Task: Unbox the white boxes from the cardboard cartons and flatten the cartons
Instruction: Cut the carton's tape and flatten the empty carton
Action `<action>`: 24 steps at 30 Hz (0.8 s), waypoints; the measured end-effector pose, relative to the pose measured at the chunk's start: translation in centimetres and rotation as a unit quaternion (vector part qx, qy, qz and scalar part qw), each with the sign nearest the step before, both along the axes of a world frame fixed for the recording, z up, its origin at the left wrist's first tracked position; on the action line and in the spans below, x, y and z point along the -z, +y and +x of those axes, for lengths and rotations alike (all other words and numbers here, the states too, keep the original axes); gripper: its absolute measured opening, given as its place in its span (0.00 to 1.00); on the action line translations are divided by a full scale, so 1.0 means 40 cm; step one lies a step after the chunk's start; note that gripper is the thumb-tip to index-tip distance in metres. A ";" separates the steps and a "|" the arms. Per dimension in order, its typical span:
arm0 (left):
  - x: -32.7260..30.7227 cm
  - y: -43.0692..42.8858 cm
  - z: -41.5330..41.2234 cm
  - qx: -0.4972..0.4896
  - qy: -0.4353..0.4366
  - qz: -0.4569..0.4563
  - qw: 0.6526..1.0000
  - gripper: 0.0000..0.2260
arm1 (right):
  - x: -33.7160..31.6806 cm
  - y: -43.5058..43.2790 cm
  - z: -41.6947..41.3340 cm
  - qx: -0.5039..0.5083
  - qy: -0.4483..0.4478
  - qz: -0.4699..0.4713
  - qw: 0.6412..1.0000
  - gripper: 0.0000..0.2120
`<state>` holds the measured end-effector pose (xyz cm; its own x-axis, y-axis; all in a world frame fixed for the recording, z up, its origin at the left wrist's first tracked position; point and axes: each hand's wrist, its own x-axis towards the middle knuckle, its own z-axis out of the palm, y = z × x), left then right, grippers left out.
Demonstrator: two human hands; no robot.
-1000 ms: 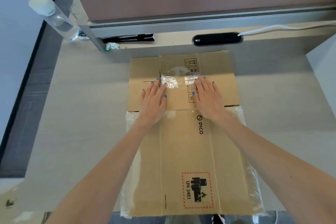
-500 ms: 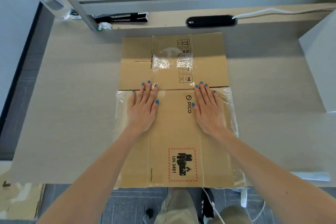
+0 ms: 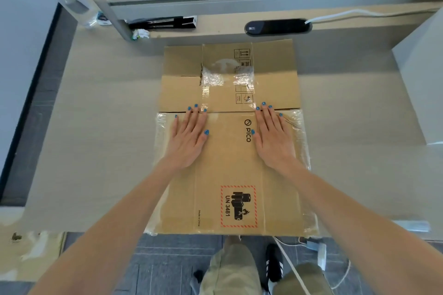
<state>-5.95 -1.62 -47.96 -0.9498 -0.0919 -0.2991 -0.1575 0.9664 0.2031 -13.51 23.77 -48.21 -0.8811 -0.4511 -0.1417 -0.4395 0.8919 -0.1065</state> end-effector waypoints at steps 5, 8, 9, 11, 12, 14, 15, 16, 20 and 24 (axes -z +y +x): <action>-0.022 0.051 0.136 -0.016 0.024 -0.004 1.000 0.27 | -0.043 0.039 0.082 -0.017 0.007 -0.022 1.000 0.28; -0.018 0.076 0.212 -0.020 0.038 -0.011 0.999 0.27 | -0.044 0.067 0.161 -0.027 -0.011 -0.036 0.999 0.29; -0.015 0.083 0.233 -0.023 0.044 -0.013 0.999 0.27 | -0.040 0.074 0.184 -0.025 -0.014 -0.041 0.999 0.29; -0.009 0.094 0.269 -0.024 0.058 -0.013 0.998 0.27 | -0.032 0.084 0.225 -0.019 -0.022 -0.052 0.998 0.28; -0.006 0.099 0.283 -0.023 0.066 -0.014 0.997 0.27 | -0.026 0.086 0.241 -0.018 -0.025 -0.057 0.998 0.28; 0.003 0.107 0.302 -0.023 0.073 -0.017 0.997 0.27 | -0.012 0.090 0.265 -0.022 -0.027 -0.056 0.998 0.28; 0.006 0.109 0.306 -0.024 0.072 -0.023 0.997 0.27 | -0.008 0.090 0.270 -0.025 -0.023 -0.049 0.998 0.28; 0.010 0.113 0.309 -0.025 0.074 -0.032 0.996 0.27 | -0.003 0.092 0.275 -0.026 -0.016 -0.042 0.999 0.28; 0.027 0.119 0.313 -0.027 0.086 -0.059 0.994 0.27 | 0.008 0.092 0.281 -0.020 0.002 -0.033 0.999 0.29; 0.038 0.118 0.313 -0.028 0.099 -0.057 0.993 0.28 | 0.011 0.090 0.278 -0.019 0.004 -0.044 0.999 0.29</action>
